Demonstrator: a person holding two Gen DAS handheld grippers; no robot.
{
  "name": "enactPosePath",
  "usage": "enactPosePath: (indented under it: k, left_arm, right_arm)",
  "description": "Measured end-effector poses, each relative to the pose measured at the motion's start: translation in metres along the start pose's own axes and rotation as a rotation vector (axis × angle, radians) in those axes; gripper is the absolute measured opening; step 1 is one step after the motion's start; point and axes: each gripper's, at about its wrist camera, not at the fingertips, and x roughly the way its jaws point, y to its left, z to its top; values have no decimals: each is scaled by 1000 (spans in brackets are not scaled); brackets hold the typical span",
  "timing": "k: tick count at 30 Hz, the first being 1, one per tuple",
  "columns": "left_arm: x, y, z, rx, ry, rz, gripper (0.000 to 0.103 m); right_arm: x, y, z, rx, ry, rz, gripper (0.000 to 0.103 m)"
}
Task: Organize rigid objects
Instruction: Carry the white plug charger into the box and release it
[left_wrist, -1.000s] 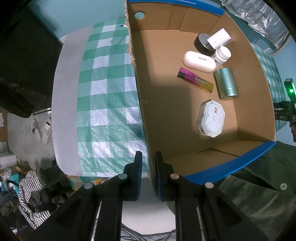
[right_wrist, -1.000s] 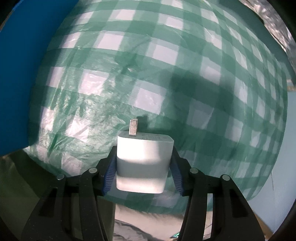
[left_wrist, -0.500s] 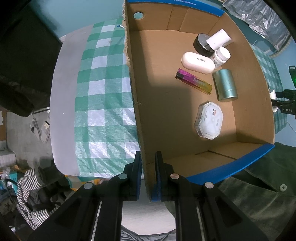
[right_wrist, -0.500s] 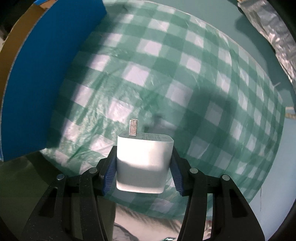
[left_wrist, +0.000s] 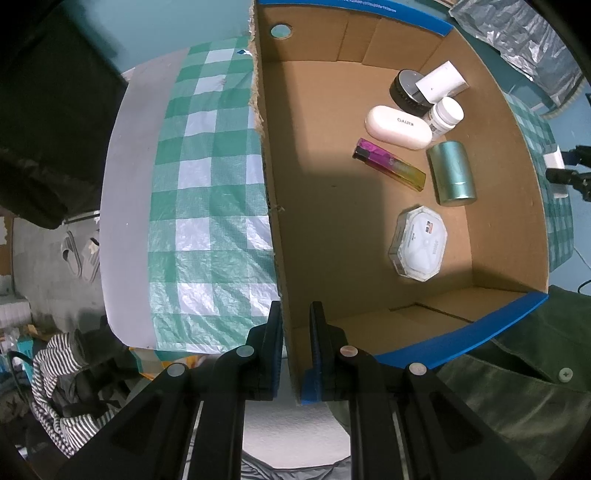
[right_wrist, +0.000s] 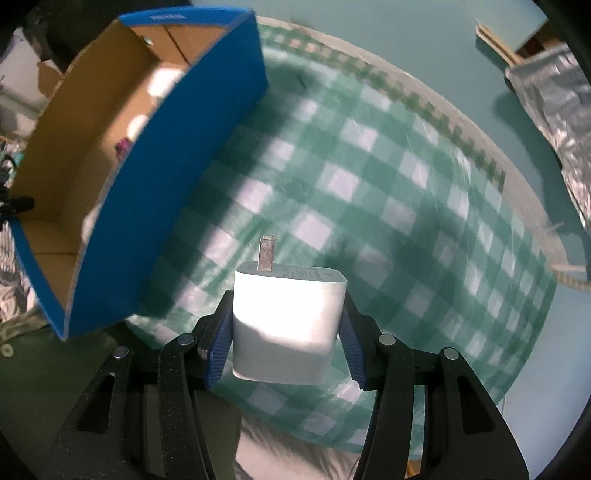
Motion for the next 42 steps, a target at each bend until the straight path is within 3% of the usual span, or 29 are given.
enactPosePath:
  k: [22,33,42]
  left_arm:
    - [1,5,5,-37,-14,-7,13]
    - [1,2,6,-41,-10,-4,13]
    - [3,4,4,-49,-5,-5,13]
  right_arm:
    - [-49,67,71,-254,-105,61,53]
    - [-42,106,101,-370,-106,70,53]
    - [-13,130,115,-429,-58,63,53]
